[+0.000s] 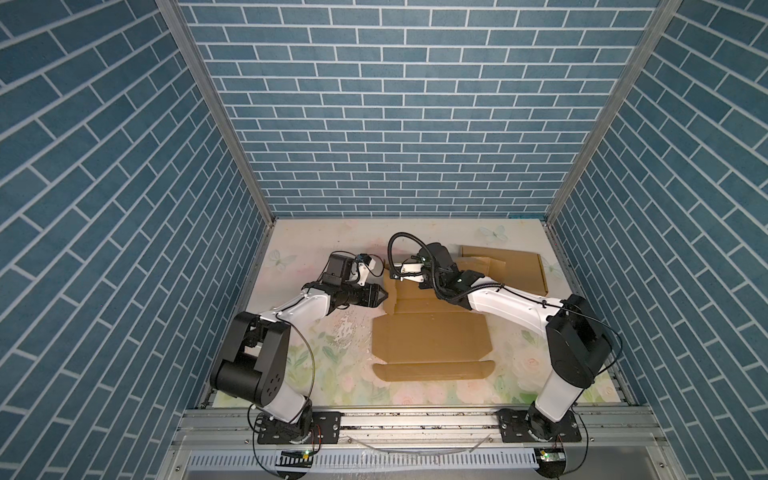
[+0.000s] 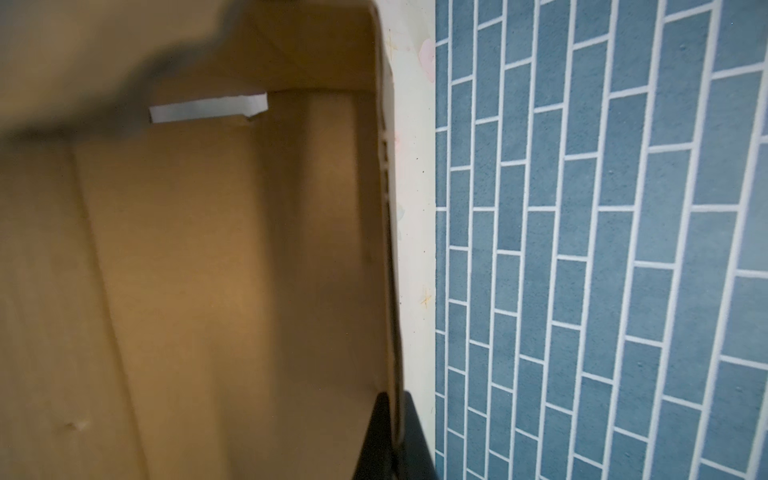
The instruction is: Fold the paper box
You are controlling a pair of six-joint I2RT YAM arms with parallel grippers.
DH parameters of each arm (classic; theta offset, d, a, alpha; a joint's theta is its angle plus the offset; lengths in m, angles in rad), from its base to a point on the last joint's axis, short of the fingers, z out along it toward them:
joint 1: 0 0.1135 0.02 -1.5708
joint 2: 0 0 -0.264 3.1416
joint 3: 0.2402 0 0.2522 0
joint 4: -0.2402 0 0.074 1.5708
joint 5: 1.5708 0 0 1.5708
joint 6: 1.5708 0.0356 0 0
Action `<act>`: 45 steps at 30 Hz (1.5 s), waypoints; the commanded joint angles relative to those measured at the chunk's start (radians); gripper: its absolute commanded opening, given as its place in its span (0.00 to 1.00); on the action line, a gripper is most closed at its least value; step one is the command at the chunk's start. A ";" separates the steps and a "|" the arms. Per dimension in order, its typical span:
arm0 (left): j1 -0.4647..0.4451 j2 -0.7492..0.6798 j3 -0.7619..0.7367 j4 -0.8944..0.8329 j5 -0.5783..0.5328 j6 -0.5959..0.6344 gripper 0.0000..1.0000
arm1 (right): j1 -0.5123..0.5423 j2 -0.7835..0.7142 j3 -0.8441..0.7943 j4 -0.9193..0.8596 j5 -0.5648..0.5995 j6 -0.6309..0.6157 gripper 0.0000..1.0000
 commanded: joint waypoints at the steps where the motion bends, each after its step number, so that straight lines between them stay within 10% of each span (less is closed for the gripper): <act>1: -0.005 0.003 -0.016 0.089 -0.025 -0.029 0.66 | 0.012 -0.029 -0.070 0.093 0.023 -0.072 0.00; 22: -0.138 0.053 -0.069 0.345 -0.383 -0.012 0.68 | 0.029 -0.040 -0.093 0.112 0.006 -0.072 0.00; 45: -0.233 0.174 -0.106 0.464 -0.791 0.002 0.25 | 0.029 -0.052 -0.072 0.087 -0.037 0.007 0.00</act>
